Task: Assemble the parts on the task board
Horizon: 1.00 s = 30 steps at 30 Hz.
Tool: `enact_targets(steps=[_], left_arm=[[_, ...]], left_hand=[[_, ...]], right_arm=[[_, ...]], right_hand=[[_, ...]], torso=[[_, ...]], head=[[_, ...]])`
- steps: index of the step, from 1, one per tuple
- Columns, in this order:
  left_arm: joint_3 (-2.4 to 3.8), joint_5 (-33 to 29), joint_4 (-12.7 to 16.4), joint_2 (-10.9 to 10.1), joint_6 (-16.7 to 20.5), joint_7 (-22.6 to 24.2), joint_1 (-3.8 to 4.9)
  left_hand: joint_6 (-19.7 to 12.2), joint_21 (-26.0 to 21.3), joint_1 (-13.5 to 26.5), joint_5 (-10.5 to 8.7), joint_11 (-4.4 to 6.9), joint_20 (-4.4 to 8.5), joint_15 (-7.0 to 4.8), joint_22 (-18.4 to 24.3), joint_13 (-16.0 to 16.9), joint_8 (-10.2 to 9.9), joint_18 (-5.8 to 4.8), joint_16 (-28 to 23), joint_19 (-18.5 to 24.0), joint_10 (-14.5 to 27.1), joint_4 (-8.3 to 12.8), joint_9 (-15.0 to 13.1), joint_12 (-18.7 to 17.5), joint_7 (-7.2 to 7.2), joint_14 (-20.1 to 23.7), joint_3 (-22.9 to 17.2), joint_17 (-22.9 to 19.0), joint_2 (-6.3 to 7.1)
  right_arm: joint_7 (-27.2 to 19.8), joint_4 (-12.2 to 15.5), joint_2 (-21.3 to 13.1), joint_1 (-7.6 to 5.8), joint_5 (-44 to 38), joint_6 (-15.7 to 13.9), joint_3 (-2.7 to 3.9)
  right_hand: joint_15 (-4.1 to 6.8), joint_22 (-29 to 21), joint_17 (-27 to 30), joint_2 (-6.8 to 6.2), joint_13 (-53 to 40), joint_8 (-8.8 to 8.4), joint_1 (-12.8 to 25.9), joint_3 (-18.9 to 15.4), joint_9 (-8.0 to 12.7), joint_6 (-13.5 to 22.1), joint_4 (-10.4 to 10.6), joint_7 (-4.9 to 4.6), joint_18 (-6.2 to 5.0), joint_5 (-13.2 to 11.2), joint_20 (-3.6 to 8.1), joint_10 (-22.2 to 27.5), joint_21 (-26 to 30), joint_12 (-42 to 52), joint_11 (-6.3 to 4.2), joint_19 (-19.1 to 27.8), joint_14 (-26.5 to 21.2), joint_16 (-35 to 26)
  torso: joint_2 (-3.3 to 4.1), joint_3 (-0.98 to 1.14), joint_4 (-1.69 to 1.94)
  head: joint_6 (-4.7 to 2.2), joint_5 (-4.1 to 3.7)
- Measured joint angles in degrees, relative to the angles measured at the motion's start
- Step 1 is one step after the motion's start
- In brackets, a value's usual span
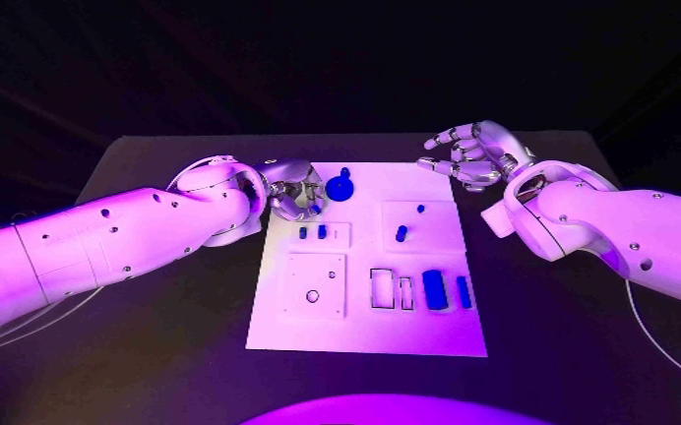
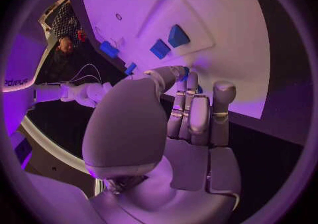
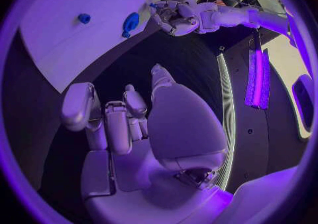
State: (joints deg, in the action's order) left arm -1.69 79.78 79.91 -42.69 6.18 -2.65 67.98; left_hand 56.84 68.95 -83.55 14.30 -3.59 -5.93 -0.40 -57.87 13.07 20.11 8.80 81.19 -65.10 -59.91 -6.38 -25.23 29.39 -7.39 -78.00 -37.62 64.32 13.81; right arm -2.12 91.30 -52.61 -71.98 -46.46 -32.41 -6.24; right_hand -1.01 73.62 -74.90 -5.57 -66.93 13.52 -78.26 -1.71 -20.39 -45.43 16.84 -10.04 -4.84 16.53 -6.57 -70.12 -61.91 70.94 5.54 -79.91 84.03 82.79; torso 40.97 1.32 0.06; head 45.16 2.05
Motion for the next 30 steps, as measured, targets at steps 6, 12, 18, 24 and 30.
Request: enact_targets(steps=[6,12,18,24,30], left_arm=[[-0.02,0.85,-0.09,0.29,-0.07,-0.57,-0.03],[-0.02,1.52,-0.20,0.57,-0.06,-0.88,-0.02],[-0.02,1.92,-0.21,0.66,-0.03,-0.95,-0.01],[-0.02,1.98,-0.24,0.71,-0.09,-0.87,-0.01],[-0.02,1.93,-0.26,0.65,-0.24,-0.77,0.02]], left_hand=[[-0.01,0.00,0.08,-0.02,0.22,0.00,0.00,-0.25,-0.03,-0.09,0.00,0.00,0.00,-0.22,0.00,-0.04,-0.12,0.00,0.00,0.00,0.18,0.05],[0.25,0.00,0.41,-0.04,0.22,-0.20,0.00,-0.52,0.01,-0.21,0.00,0.00,-0.20,-0.63,0.00,-0.04,-0.11,0.21,0.00,0.00,0.27,-0.05],[0.62,0.22,0.36,-0.15,0.32,0.00,0.00,-0.71,0.20,-0.31,0.00,0.00,-0.42,-0.73,0.00,-0.31,-0.11,0.05,0.00,0.00,0.38,-0.11],[0.61,0.22,0.35,-0.15,0.32,0.00,0.00,-0.62,0.35,-0.20,0.01,0.00,-0.42,-0.73,0.15,-0.32,-0.38,0.05,0.00,0.16,0.37,-0.11],[0.38,-0.06,0.35,-0.15,0.17,0.00,0.00,-0.03,0.37,-0.97,0.00,0.00,-0.42,-0.87,0.31,-0.41,-1.11,-0.01,0.00,0.32,-0.03,-0.11]], right_arm=[[0.00,0.07,-0.05,0.00,0.00,0.00,0.00],[0.00,0.12,-0.10,0.01,0.00,0.00,0.00],[0.00,0.17,-0.14,0.01,0.00,0.00,0.00],[0.00,0.21,-0.16,0.01,0.00,0.00,0.00],[0.01,0.22,-0.19,0.01,0.00,0.00,0.00]], right_hand=[[0.00,0.00,0.00,0.00,0.00,0.00,0.00,0.00,0.00,0.00,0.00,0.00,0.00,0.00,0.00,0.00,0.00,0.00,0.00,0.00,0.00,0.00],[0.00,0.00,-0.05,0.00,0.00,0.00,0.00,0.00,0.00,0.00,0.00,0.00,0.00,0.00,0.00,0.00,0.00,0.00,0.00,0.00,0.00,0.00],[0.00,-0.01,-0.04,0.00,0.00,0.00,0.00,0.00,0.00,0.00,0.00,0.00,0.00,0.00,0.00,0.00,0.00,0.00,0.00,0.00,0.00,0.00],[0.00,-0.01,-0.04,0.00,0.04,0.00,0.00,0.00,0.06,0.00,0.00,0.00,0.00,0.00,0.00,0.00,0.00,0.00,0.00,0.00,0.00,0.00],[0.00,-0.01,-0.04,0.00,0.06,0.00,0.00,0.00,0.06,0.00,0.00,0.00,0.00,0.00,0.00,0.00,0.00,0.00,0.00,0.00,0.00,0.00]], torso=[[0.00,0.02,-0.01],[0.00,0.02,-0.02],[0.00,0.01,0.01],[0.00,0.01,0.02],[0.00,-0.03,0.02]], head=[[-0.05,0.00],[-0.09,0.03],[-0.09,0.04],[-0.10,0.04],[-0.11,0.04]])
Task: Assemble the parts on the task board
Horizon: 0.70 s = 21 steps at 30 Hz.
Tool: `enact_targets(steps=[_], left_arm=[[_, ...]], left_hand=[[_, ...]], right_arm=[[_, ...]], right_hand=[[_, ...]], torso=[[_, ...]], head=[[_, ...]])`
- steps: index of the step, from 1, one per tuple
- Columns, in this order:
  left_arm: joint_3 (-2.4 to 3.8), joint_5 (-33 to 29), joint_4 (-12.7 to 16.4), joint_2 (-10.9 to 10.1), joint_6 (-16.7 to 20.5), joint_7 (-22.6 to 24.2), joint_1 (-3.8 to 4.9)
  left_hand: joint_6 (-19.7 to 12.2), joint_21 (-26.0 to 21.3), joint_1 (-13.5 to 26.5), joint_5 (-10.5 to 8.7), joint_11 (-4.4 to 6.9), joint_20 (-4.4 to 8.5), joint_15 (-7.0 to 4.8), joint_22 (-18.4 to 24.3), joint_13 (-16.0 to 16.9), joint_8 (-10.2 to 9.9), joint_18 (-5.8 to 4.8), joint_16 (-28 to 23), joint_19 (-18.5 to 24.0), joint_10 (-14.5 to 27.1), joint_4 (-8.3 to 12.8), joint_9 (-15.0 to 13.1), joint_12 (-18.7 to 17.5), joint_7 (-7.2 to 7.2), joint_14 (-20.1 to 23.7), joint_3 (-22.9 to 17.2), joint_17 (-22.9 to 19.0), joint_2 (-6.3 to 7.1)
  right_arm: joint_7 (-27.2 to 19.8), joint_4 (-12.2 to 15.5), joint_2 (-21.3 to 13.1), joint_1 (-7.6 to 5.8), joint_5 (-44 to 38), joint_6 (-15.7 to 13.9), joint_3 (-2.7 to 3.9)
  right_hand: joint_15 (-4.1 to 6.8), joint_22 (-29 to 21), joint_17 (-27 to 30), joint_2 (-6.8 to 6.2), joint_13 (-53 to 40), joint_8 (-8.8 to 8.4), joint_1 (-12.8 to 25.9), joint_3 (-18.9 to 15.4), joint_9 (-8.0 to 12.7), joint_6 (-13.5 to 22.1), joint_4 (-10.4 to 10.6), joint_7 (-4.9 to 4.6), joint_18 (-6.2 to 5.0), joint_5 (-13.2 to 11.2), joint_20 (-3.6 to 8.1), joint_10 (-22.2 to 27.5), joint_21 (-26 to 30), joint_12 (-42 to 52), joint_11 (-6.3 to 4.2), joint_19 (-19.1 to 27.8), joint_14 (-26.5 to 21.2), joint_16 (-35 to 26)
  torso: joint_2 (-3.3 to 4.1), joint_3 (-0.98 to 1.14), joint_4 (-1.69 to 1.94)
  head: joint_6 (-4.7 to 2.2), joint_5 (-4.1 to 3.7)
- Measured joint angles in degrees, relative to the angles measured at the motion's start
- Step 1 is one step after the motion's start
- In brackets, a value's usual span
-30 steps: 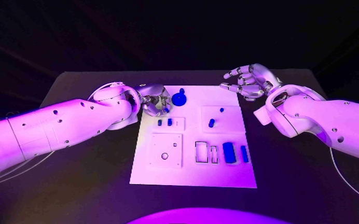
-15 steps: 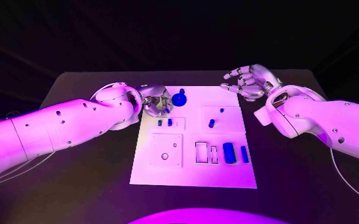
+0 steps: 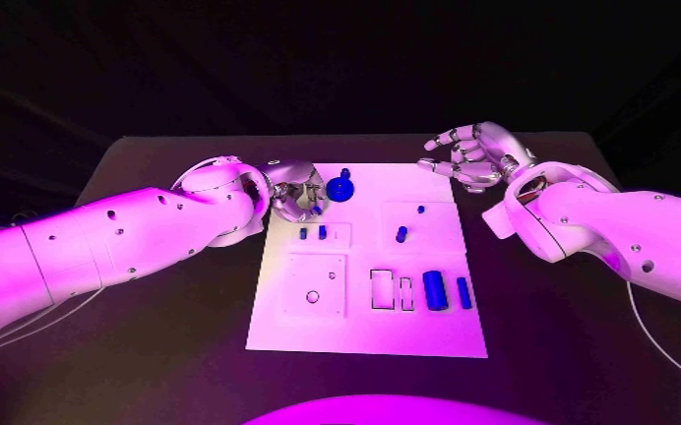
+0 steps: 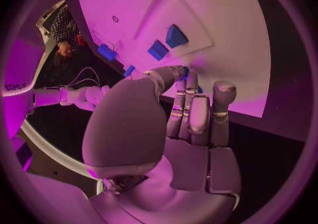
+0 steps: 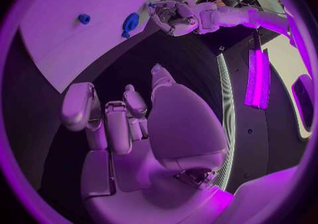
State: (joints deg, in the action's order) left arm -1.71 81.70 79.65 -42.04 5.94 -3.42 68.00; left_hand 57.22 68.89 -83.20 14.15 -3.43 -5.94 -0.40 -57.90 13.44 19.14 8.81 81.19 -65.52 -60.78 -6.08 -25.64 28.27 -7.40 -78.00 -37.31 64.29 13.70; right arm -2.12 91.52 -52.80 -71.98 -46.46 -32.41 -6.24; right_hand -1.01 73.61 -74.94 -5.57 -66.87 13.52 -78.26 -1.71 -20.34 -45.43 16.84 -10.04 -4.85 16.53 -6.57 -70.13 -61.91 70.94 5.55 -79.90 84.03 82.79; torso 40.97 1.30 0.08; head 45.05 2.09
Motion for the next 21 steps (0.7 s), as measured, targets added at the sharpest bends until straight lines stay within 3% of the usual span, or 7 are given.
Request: enact_targets(steps=[9,21], left_arm=[[-0.05,-0.09,0.05,-0.33,-0.03,0.25,-0.04],[-0.09,-0.13,0.09,-0.57,0.41,0.25,-0.08]], left_hand=[[-2.54,-0.61,0.64,0.01,-0.05,-0.22,0.00,0.58,0.43,-2.62,0.00,0.00,0.22,-0.06,-0.01,0.50,-1.17,-0.27,0.00,-0.01,-0.49,0.62],[-3.46,-0.87,1.61,0.02,-0.07,-0.28,0.00,0.94,0.59,-3.66,0.00,0.00,0.55,-0.47,-0.18,0.60,-1.48,-0.37,0.00,0.16,-0.70,1.13]], right_arm=[[0.00,0.00,-0.04,0.00,0.00,0.00,0.00],[0.00,-0.12,0.02,0.00,0.00,0.00,0.00]], right_hand=[[0.00,0.00,0.00,0.00,0.00,0.00,0.00,0.00,0.00,0.00,0.00,0.00,0.00,0.00,0.00,0.00,0.00,0.00,0.00,0.00,0.00,0.00],[0.00,0.00,0.01,0.00,0.00,0.00,0.00,0.00,0.00,0.00,0.00,0.00,0.00,0.00,0.00,0.00,0.00,0.00,0.00,0.00,0.00,0.00]], torso=[[0.00,-0.03,0.01],[0.00,-0.07,0.03]], head=[[-0.03,-0.05],[-0.10,0.01]])
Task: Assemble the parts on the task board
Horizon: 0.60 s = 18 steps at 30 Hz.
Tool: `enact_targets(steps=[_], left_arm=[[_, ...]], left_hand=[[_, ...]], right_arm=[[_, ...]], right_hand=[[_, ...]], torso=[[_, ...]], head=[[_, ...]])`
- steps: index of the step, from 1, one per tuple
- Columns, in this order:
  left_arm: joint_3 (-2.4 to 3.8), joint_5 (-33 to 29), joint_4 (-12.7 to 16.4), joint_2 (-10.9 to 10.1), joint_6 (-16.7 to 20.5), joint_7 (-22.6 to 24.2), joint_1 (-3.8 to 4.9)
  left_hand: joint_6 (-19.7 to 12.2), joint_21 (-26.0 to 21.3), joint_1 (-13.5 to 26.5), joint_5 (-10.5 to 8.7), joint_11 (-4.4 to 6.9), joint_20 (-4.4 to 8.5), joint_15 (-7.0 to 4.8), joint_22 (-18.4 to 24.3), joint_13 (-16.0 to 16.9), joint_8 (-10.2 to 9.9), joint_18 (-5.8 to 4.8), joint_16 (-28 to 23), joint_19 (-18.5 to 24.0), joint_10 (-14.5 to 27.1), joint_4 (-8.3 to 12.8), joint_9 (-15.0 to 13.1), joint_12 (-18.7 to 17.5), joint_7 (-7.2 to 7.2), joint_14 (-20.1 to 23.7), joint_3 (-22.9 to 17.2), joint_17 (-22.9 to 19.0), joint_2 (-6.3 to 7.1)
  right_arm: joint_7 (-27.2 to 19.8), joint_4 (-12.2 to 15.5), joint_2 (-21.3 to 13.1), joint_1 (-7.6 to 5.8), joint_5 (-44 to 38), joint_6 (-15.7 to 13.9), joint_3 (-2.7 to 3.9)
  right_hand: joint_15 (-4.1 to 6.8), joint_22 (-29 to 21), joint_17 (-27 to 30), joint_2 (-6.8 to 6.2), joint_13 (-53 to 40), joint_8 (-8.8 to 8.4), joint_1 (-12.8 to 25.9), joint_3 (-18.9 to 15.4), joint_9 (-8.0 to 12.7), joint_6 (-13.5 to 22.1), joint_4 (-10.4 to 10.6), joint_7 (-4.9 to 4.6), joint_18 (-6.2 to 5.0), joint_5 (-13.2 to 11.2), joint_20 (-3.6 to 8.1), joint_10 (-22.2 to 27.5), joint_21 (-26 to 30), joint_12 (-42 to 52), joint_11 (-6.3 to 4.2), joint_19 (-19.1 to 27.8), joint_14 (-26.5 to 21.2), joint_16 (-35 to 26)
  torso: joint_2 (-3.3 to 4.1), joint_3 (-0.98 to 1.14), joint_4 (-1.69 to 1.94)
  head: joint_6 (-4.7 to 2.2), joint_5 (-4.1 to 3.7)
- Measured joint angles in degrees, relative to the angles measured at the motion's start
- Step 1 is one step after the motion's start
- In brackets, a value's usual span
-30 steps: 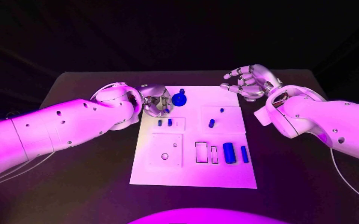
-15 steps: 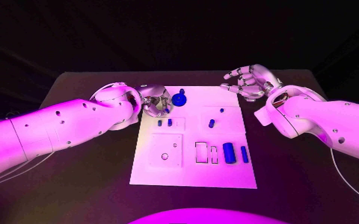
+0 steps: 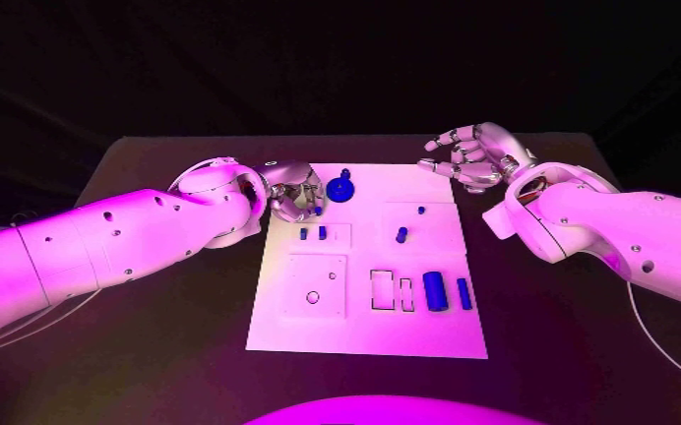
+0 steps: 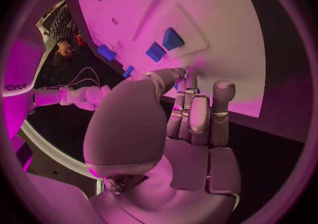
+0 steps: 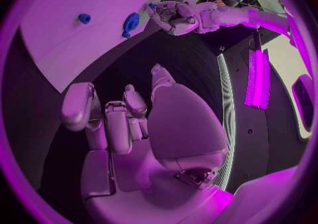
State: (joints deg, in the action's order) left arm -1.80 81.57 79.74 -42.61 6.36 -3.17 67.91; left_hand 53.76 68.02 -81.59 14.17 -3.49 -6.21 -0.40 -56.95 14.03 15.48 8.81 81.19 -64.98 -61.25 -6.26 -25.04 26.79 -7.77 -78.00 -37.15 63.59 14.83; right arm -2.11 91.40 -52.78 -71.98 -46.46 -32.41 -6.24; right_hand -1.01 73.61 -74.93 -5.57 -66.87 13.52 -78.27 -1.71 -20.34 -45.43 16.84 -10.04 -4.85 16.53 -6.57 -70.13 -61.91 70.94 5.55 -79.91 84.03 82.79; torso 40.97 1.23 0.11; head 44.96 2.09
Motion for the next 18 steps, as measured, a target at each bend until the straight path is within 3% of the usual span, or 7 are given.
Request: enact_targets(steps=[9,14,18], left_arm=[[0.00,-0.05,0.16,-0.36,0.43,0.00,0.00],[0.00,-0.08,0.18,-0.75,0.45,-0.08,0.00],[0.01,-0.10,0.18,-1.31,0.39,-0.20,-0.01]], left_hand=[[-1.45,-0.45,0.53,0.00,0.02,-0.01,0.00,0.34,0.29,-1.27,0.00,0.00,-0.01,-0.42,-0.31,0.27,-0.64,0.21,0.00,-0.02,-0.22,0.54],[-3.48,-0.81,0.98,0.00,0.02,-0.01,0.21,0.59,0.52,-3.12,0.00,0.00,-0.01,-0.41,-0.55,0.74,-1.41,0.21,0.21,-0.25,-0.38,0.99],[-4.40,-1.06,0.97,0.00,0.21,-0.01,0.21,0.67,0.64,-3.68,0.00,0.00,-0.01,-0.62,-0.55,0.95,-1.72,0.31,0.21,-0.25,-0.47,0.99]], right_arm=[[0.00,-0.09,0.02,0.02,0.00,0.00,0.00],[0.00,-0.21,-0.01,0.02,0.00,0.01,0.00],[0.01,-0.32,-0.06,0.02,0.00,0.03,0.00]], right_hand=[[0.00,-0.06,0.01,0.00,0.14,0.00,0.00,0.00,0.00,0.00,0.00,0.00,0.00,0.00,0.00,0.18,0.23,0.00,-0.18,0.00,0.00,0.00],[0.00,-0.44,0.01,0.00,0.51,0.00,0.00,0.00,0.00,0.00,0.00,0.00,0.00,0.00,0.00,0.33,0.89,0.00,-0.33,0.00,0.00,-0.24],[0.00,-1.24,0.01,0.00,5.74,0.00,0.00,0.00,0.07,0.10,0.00,0.09,0.01,0.00,0.09,4.95,2.54,-4.79,-0.16,0.34,0.00,-1.45]], torso=[[0.00,0.03,-0.02],[0.00,0.03,-0.02],[0.00,0.03,-0.02]], head=[[-0.02,0.07],[0.02,0.03],[0.02,-0.04]])
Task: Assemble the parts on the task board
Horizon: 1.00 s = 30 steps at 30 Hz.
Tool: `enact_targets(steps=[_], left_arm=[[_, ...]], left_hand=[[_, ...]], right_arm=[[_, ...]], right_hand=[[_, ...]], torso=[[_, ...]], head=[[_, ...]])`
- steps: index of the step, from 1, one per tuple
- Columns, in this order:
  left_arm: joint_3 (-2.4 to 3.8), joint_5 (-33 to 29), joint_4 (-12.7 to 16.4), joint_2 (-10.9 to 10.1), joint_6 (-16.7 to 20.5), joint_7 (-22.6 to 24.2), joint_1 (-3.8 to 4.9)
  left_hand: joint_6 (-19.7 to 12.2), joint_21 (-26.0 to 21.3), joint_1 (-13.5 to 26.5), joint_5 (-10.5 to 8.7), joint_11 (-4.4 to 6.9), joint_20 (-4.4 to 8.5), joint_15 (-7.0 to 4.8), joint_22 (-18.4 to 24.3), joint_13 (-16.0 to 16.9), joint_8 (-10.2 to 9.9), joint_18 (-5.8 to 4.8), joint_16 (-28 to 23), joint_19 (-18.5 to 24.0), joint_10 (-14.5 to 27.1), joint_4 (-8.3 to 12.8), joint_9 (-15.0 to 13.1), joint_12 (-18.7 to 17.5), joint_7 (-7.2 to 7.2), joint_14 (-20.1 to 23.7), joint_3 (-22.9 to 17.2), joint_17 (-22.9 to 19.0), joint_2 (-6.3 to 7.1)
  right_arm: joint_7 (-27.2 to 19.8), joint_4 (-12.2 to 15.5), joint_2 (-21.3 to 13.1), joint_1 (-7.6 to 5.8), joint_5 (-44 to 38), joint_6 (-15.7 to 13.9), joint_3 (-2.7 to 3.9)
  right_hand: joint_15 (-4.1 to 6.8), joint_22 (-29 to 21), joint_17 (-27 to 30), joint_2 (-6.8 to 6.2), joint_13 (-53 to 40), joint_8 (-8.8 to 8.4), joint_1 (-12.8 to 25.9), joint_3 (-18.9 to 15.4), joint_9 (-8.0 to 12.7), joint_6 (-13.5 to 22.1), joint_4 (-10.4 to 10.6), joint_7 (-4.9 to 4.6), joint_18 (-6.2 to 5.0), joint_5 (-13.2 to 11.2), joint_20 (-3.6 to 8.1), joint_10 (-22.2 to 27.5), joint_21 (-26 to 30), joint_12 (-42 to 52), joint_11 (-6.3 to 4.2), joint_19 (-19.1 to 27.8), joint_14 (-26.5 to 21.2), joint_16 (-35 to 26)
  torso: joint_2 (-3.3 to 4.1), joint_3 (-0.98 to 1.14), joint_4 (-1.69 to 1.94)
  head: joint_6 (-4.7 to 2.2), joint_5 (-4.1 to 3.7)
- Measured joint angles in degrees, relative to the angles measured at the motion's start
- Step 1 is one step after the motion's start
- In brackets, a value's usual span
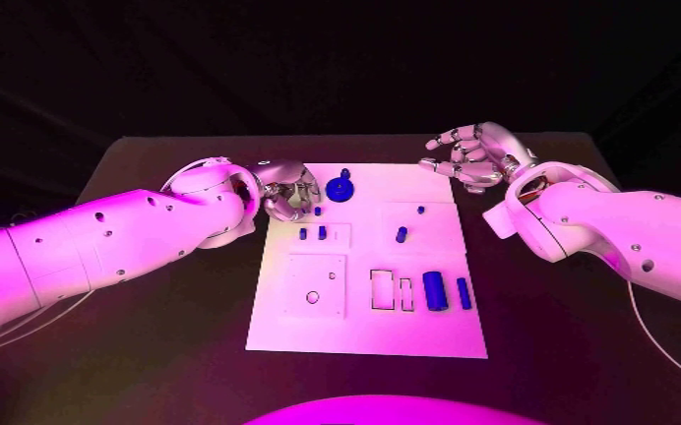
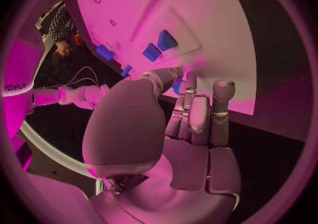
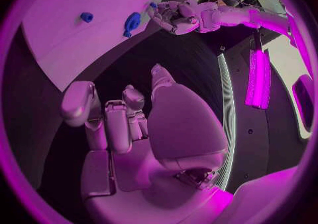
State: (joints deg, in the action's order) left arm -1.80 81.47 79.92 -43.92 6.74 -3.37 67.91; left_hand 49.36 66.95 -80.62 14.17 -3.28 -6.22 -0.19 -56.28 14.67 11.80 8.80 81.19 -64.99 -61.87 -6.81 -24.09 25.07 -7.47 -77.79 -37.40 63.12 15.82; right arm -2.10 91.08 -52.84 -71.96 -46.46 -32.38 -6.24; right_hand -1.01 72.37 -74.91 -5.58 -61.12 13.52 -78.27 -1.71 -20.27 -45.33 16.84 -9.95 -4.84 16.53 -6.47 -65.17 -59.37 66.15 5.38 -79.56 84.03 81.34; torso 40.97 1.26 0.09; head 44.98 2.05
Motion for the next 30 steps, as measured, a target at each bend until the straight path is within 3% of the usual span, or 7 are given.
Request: enact_targets(steps=[4,8,12,14,20,26,30], left_arm=[[0.01,-0.02,-0.06,-0.57,-0.05,-0.14,0.00],[0.03,-0.38,-0.13,-1.41,0.10,-0.19,-0.01],[0.30,-2.71,-0.10,-2.52,1.16,0.05,-0.03],[0.51,-5.90,0.09,-3.34,2.26,0.63,-0.03],[0.74,-23.50,1.79,-5.93,5.79,5.57,-0.01],[0.79,-42.45,4.19,-7.88,7.02,12.27,-0.04],[0.80,-51.61,5.55,-8.77,7.06,16.00,-0.15]], left_hand=[[0.00,0.00,0.00,0.00,0.00,0.00,0.00,0.07,0.01,0.00,0.00,0.00,0.00,0.00,0.00,0.00,0.00,0.00,0.00,0.00,0.00,0.00],[0.90,-0.66,0.00,0.00,-0.30,0.11,0.04,0.77,0.35,0.00,0.00,-0.25,0.56,-0.30,0.02,-0.10,-0.19,-0.39,0.33,-0.02,-0.82,0.00],[2.80,-3.17,-0.18,0.00,-0.31,0.06,0.17,3.99,0.59,0.94,0.01,-1.93,3.15,-0.29,0.25,-0.55,-0.69,-0.92,2.34,-0.25,-4.03,-0.18],[2.89,-8.17,-0.18,0.00,-1.20,-0.10,0.72,10.01,0.59,0.95,1.10,-5.58,8.16,0.59,0.01,-0.55,-1.74,-1.02,6.55,-0.49,-10.51,-0.18],[2.55,-14.02,0.35,0.00,-2.45,-1.09,1.98,14.38,0.77,0.35,1.40,-16.23,11.66,3.35,-0.56,-0.54,-2.94,-1.77,17.00,0.95,-25.81,-0.70],[1.96,-16.47,0.66,0.00,-3.29,-1.44,2.46,16.02,0.31,0.03,1.39,-18.74,12.08,4.78,-1.03,-0.54,-3.33,-2.36,18.64,2.79,-27.98,-1.00],[1.75,-17.18,0.88,0.00,-3.67,-1.65,2.87,16.54,0.19,-0.12,1.39,-18.95,12.29,5.55,-1.26,-0.54,-3.60,-2.57,19.05,3.49,-28.14,-1.23]], right_arm=[[0.18,-0.18,-0.07,0.00,-0.10,0.20,0.00],[0.63,-0.65,-0.13,0.00,-1.11,0.91,0.00],[1.43,-1.32,-0.15,0.01,-4.07,2.47,0.00],[1.93,-1.66,-0.15,0.01,-6.60,3.87,0.00],[3.76,-2.09,0.23,0.01,-17.53,9.49,0.01],[6.35,-2.00,0.70,0.21,-30.07,14.82,0.01],[8.25,-1.68,0.80,0.54,-36.98,17.37,-0.02]], right_hand=[[0.00,-1.19,0.00,0.30,9.12,0.22,-0.39,0.14,0.07,-0.06,-0.11,-0.10,-0.93,0.00,0.01,5.39,2.31,-8.22,0.53,0.92,0.00,-1.43],[0.77,-2.84,1.62,0.32,19.34,0.67,-9.29,5.64,0.15,-0.95,-1.50,0.31,-0.93,-0.18,0.64,8.82,5.48,-19.48,0.54,1.64,-0.31,-3.94],[0.84,-3.19,3.62,-3.87,29.85,0.67,-13.44,15.35,0.89,-3.04,-0.47,0.96,-0.92,-1.15,0.72,7.40,6.56,-31.01,-0.94,1.71,-0.39,-5.73],[0.84,-3.09,4.43,-5.83,34.68,0.67,-13.42,19.78,1.06,-4.42,-0.69,1.30,-0.93,-1.58,0.72,6.83,6.81,-36.61,-0.79,1.71,-0.40,-6.42],[0.76,-2.87,5.94,-9.11,44.28,0.67,-11.11,26.76,1.16,-8.00,-2.40,1.41,-1.81,-3.70,0.93,5.27,7.90,-47.67,-0.45,1.92,-0.47,-7.39],[0.60,-2.31,5.83,-10.95,48.18,0.91,-9.21,27.84,1.01,-9.33,-3.16,1.55,-1.82,-4.92,0.93,4.76,7.56,-51.40,-0.36,1.92,-0.63,-7.45],[0.39,-1.89,5.43,-11.00,49.45,0.91,-7.97,27.84,1.01,-9.36,-3.16,1.57,-1.81,-5.34,1.17,4.76,6.89,-52.31,-0.36,1.69,-0.41,-6.98]], torso=[[0.00,0.00,0.00],[0.00,0.00,-0.02],[-0.01,-0.03,-0.04],[-0.03,-0.03,-0.04],[-0.02,0.00,-0.07],[0.01,-0.02,-0.07],[0.01,-0.03,-0.07]], head=[[0.00,-0.08],[-0.03,-0.16],[-0.23,-0.41],[-0.37,-0.64],[-0.98,-2.54],[-1.47,-3.81],[-1.67,-4.45]])
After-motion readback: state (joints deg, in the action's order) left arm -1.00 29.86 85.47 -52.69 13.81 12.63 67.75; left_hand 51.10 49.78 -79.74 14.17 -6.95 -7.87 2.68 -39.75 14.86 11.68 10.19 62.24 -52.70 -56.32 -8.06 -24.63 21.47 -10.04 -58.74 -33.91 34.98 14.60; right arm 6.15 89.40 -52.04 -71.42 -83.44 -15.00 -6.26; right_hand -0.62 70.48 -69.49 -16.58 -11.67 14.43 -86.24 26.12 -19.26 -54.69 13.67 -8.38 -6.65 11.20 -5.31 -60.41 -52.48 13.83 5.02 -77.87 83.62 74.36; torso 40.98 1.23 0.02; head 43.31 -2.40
